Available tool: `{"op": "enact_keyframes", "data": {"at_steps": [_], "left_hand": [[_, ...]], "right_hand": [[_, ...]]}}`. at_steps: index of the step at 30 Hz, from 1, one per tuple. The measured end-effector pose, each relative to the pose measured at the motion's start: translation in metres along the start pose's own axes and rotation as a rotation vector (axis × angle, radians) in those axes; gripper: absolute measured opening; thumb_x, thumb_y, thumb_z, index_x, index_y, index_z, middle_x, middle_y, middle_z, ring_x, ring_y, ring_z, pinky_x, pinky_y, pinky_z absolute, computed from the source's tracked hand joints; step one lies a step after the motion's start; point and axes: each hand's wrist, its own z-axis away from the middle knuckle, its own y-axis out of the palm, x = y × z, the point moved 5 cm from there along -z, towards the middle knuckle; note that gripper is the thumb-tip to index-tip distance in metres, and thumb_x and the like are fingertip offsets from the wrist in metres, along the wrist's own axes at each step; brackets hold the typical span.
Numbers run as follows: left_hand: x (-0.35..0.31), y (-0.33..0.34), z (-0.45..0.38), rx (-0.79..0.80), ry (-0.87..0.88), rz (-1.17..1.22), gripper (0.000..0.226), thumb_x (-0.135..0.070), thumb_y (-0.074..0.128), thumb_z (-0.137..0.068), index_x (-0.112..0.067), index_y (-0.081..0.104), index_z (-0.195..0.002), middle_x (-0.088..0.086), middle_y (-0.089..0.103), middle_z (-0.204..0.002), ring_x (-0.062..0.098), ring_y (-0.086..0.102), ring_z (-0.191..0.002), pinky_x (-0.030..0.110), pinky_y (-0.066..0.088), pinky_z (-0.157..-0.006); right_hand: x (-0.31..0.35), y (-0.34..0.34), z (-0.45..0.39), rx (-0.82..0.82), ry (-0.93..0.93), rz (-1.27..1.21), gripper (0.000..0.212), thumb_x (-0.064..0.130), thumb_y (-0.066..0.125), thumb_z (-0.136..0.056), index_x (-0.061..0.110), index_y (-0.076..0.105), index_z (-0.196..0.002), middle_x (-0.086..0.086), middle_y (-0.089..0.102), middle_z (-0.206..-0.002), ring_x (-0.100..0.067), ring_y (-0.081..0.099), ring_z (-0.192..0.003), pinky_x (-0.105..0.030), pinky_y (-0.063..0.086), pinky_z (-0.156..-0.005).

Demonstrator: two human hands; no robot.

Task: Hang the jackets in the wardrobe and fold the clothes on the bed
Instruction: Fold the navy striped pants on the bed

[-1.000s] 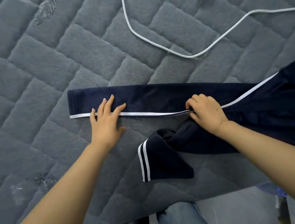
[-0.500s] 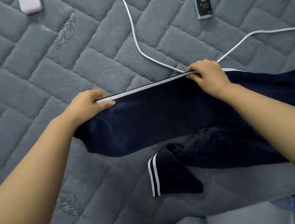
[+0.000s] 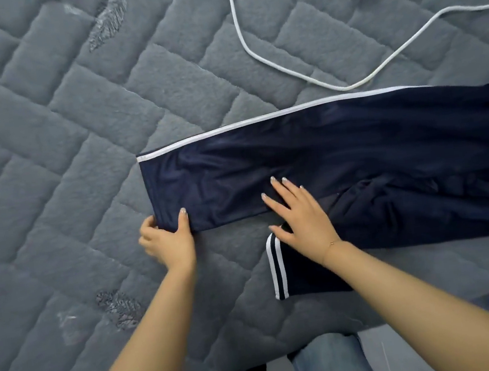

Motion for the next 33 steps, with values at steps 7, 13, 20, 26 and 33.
{"op": "enact_keyframes", "data": {"at_steps": [7,13,20,26,33], "left_hand": [[0.016,-0.026,-0.044,0.162,0.168,0.074,0.027,-0.03,0.062,-0.095,-0.004,0.056,-0.091,0.009,0.061,-0.089,0.027,0.057,-0.086,0.037,0.044,-0.075],[0.012,-0.05,-0.036,0.043,0.258,-0.041,0.057,-0.027,0.076,-0.082,-0.008,0.045,-0.126,0.015,0.041,-0.127,0.029,0.043,-0.114,0.04,0.036,-0.099],[0.013,-0.012,0.109,0.43,0.645,-0.029,0.022,-0.011,0.073,-0.083,-0.013,0.063,-0.102,0.0,0.054,-0.105,0.02,0.052,-0.1,0.037,0.044,-0.092],[0.058,0.086,0.218,0.732,1.024,-0.632,0.077,-0.043,0.076,-0.077,-0.029,0.038,-0.142,0.002,0.03,-0.148,0.025,0.028,-0.136,0.04,0.022,-0.111],[0.037,0.099,0.198,0.502,1.075,-0.444,0.023,-0.015,0.068,-0.088,-0.015,0.068,-0.111,0.003,0.061,-0.115,0.023,0.056,-0.102,0.033,0.039,-0.086]], "right_hand": [[0.035,0.021,0.007,-0.165,0.04,-0.187,0.045,0.003,0.056,-0.094,0.013,0.055,-0.137,-0.001,0.037,-0.154,-0.019,0.028,-0.145,-0.026,0.052,-0.086],[0.043,0.006,0.042,-0.335,0.177,-0.418,0.037,-0.001,0.054,-0.093,0.01,0.063,-0.127,-0.003,0.054,-0.139,-0.016,0.045,-0.131,-0.022,0.029,-0.112],[-0.022,-0.008,0.133,-0.442,0.592,-0.622,0.026,0.002,0.053,-0.094,0.014,0.066,-0.112,0.003,0.06,-0.113,-0.014,0.057,-0.105,-0.028,0.046,-0.095],[-0.079,0.019,0.162,-0.432,1.004,-1.009,0.017,0.011,0.054,-0.096,0.014,0.063,-0.11,-0.002,0.063,-0.114,-0.016,0.058,-0.108,-0.036,0.047,-0.102],[-0.081,0.006,0.155,-0.365,0.874,-1.044,0.017,0.011,0.055,-0.096,0.017,0.063,-0.11,-0.002,0.064,-0.112,-0.012,0.06,-0.103,-0.035,0.051,-0.097]]}}
